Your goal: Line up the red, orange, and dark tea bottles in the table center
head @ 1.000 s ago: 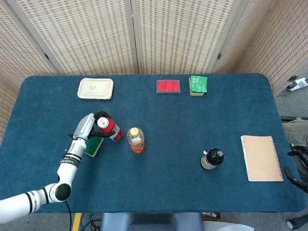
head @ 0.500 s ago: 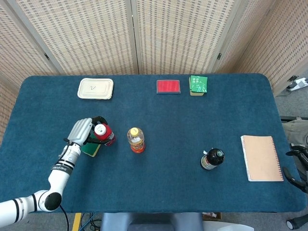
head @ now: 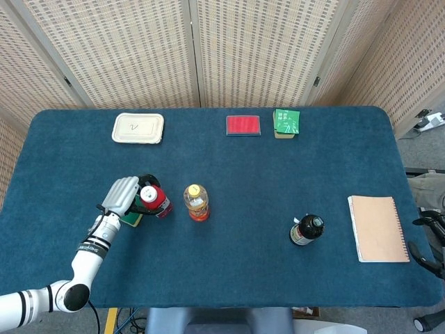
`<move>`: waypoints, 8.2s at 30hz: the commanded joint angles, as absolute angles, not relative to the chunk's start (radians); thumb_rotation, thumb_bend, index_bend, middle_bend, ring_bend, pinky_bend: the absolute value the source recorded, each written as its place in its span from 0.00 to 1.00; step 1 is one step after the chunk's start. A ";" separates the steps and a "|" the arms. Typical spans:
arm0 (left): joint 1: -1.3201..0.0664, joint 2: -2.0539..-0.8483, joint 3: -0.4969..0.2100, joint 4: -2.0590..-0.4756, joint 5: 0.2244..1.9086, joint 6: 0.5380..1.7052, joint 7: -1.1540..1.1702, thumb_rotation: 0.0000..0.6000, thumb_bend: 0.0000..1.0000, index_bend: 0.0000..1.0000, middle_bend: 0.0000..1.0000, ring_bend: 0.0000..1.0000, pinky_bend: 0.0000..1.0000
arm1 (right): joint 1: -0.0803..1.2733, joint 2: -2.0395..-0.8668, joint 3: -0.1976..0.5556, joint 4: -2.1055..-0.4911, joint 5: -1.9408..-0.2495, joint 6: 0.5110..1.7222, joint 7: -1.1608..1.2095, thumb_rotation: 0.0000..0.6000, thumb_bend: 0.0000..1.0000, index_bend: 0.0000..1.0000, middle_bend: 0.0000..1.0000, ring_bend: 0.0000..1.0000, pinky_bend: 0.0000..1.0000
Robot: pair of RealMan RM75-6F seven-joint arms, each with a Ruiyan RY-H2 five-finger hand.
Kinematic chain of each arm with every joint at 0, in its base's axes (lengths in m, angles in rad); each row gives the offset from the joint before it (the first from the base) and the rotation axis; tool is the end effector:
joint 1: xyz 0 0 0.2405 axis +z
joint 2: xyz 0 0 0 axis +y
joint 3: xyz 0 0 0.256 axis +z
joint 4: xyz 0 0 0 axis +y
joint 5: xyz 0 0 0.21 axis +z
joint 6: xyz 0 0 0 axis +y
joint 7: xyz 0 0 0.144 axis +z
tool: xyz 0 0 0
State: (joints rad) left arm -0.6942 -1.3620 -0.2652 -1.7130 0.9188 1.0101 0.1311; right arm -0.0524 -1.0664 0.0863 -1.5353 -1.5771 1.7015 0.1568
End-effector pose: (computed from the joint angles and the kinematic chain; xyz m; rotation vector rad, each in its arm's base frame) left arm -0.1490 0.3461 0.0475 -1.5587 -1.3272 -1.1128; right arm -0.3232 -0.1420 0.2111 1.2446 -0.7749 1.0252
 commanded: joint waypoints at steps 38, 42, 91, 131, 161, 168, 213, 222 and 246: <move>-0.745 -1.461 -0.257 -1.642 0.885 1.013 0.203 1.00 0.09 0.41 0.41 0.42 0.45 | -0.056 -1.063 0.085 -1.530 -1.580 1.708 0.181 1.00 0.27 0.42 0.31 0.29 0.45; -0.750 -1.463 -0.256 -1.637 0.880 1.007 0.208 1.00 0.09 0.41 0.41 0.42 0.45 | -0.055 -1.062 0.086 -1.531 -1.578 1.707 0.181 1.00 0.27 0.42 0.31 0.29 0.45; -0.560 -1.102 -0.125 -1.972 1.015 1.125 0.203 1.00 0.09 0.00 0.00 0.17 0.43 | -0.028 -1.086 0.086 -1.517 -1.603 1.687 0.157 1.00 0.27 0.42 0.32 0.29 0.45; -0.150 -1.070 0.045 -1.821 1.482 1.552 0.148 1.00 0.09 0.01 0.03 0.16 0.41 | 0.246 -1.431 0.048 -1.084 -1.745 1.543 0.474 1.00 0.00 0.24 0.25 0.23 0.40; -0.113 -1.063 0.009 -1.836 1.516 1.534 0.140 1.00 0.09 0.02 0.03 0.16 0.41 | 0.307 -1.639 -0.036 -0.749 -1.734 1.540 0.906 1.00 0.00 0.24 0.28 0.23 0.40; -0.108 -1.061 0.005 -1.836 1.519 1.528 0.143 1.00 0.09 0.02 0.03 0.16 0.41 | 0.321 -1.677 -0.042 -0.702 -1.728 1.533 0.937 1.00 0.00 0.24 0.29 0.24 0.40; -0.088 -1.045 -0.025 -1.830 1.509 1.512 0.125 1.00 0.09 0.02 0.03 0.16 0.41 | 0.448 -1.515 0.032 -1.053 -1.687 1.496 0.723 1.00 0.05 0.44 0.51 0.46 0.48; -0.083 -1.031 -0.035 -1.826 1.497 1.517 0.101 1.00 0.09 0.02 0.03 0.16 0.41 | 0.527 -1.461 0.093 -1.221 -1.631 1.364 0.576 1.00 0.08 0.44 0.51 0.47 0.48; -0.070 -1.016 -0.056 -1.816 1.466 1.529 0.081 1.00 0.09 0.07 0.09 0.16 0.41 | 0.673 -1.615 0.168 -1.173 -1.537 1.177 0.451 1.00 0.11 0.46 0.53 0.48 0.48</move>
State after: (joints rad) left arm -0.0700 -1.0161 -0.0558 -1.8160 1.4663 1.5287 0.0811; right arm 0.6674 -1.6053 0.1658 -1.1819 -1.5415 1.1833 0.4577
